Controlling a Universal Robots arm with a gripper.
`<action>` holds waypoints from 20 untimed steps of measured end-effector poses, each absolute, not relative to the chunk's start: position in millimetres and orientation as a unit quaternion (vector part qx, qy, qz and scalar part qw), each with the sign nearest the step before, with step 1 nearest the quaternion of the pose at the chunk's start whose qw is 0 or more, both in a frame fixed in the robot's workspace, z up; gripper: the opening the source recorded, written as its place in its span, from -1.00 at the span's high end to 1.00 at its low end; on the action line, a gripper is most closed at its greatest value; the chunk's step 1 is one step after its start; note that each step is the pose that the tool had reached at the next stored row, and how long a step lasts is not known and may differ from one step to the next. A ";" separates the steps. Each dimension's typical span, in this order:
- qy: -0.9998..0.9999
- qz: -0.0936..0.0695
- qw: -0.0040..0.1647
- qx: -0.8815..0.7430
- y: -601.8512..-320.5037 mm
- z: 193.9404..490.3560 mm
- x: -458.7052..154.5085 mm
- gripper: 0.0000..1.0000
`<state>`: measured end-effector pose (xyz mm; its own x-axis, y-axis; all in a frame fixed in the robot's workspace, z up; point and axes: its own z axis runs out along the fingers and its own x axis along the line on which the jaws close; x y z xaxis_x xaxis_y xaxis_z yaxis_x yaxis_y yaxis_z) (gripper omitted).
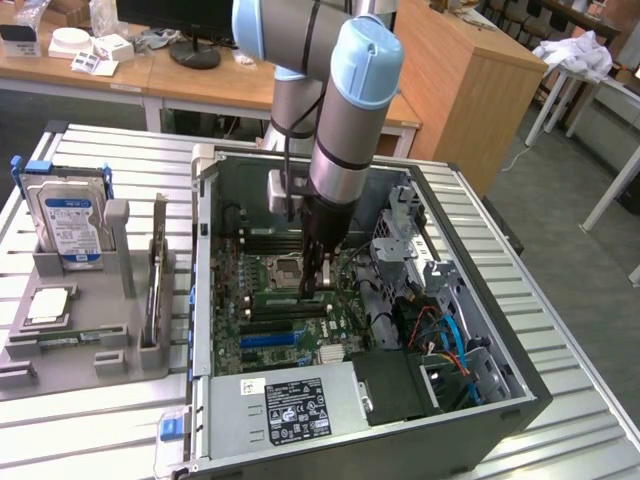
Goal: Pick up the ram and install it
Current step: 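Insert the ram into the slot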
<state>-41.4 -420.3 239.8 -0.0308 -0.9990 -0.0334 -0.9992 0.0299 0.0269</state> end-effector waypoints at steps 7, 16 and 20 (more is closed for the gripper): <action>0.718 0.021 0.003 -0.696 -419.8 238.6 -41.4 0.76; 0.715 0.021 0.002 -0.699 -418.7 238.6 -41.5 0.76; 0.714 0.021 0.002 -0.700 -418.7 238.6 -41.5 0.76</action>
